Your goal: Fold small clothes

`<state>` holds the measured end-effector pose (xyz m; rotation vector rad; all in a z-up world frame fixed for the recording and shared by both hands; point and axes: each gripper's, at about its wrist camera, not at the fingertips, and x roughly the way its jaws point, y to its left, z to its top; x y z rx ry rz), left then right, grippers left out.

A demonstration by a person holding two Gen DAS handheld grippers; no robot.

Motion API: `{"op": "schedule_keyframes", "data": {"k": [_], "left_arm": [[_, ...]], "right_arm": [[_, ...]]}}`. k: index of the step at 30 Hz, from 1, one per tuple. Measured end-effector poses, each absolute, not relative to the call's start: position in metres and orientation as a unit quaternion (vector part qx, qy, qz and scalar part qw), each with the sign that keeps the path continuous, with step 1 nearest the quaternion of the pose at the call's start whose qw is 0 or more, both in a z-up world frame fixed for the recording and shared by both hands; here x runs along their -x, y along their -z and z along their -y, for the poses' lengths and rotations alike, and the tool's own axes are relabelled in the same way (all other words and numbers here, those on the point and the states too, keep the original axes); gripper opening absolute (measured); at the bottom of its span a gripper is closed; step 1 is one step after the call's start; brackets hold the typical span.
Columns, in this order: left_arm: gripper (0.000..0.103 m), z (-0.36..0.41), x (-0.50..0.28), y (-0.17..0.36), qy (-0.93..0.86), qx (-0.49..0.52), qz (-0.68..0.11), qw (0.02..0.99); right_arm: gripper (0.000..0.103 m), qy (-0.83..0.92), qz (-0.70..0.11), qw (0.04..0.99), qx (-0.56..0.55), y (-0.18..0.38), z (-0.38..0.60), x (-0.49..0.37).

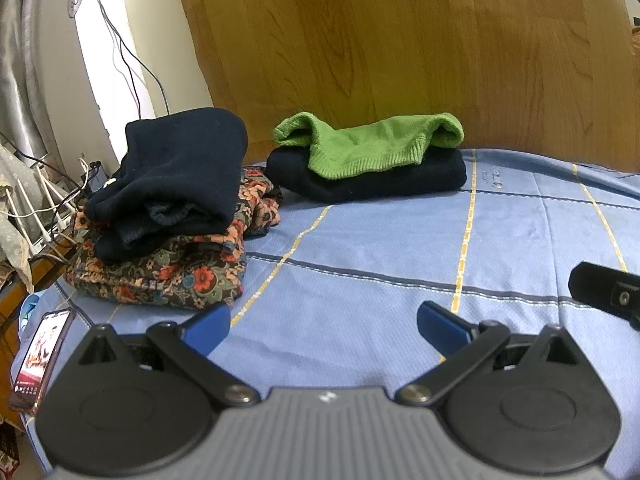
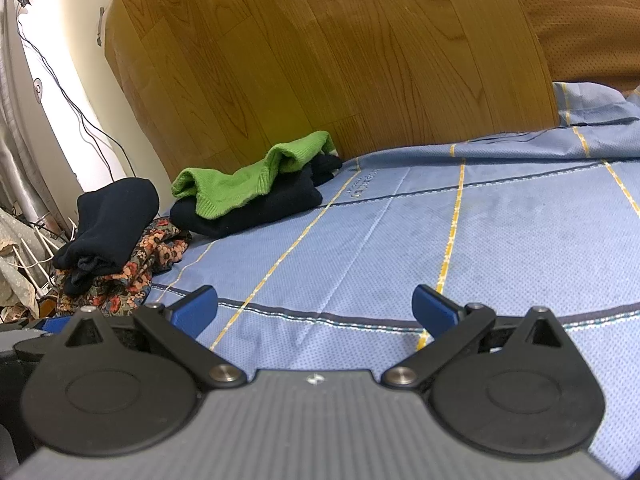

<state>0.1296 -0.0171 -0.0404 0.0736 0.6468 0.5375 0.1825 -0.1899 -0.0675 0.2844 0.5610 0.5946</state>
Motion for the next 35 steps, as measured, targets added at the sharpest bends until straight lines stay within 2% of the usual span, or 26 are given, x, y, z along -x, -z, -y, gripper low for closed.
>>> {"op": "schedule_keyframes", "data": {"k": [35], "left_arm": [[0.103,0.0233,-0.1249,0.0367,-0.227,-0.034,-0.308,0.923]], "right_arm": [[0.103,-0.283,-0.270,0.909,-0.140,0.0668,0.1915,-0.1838]]}}
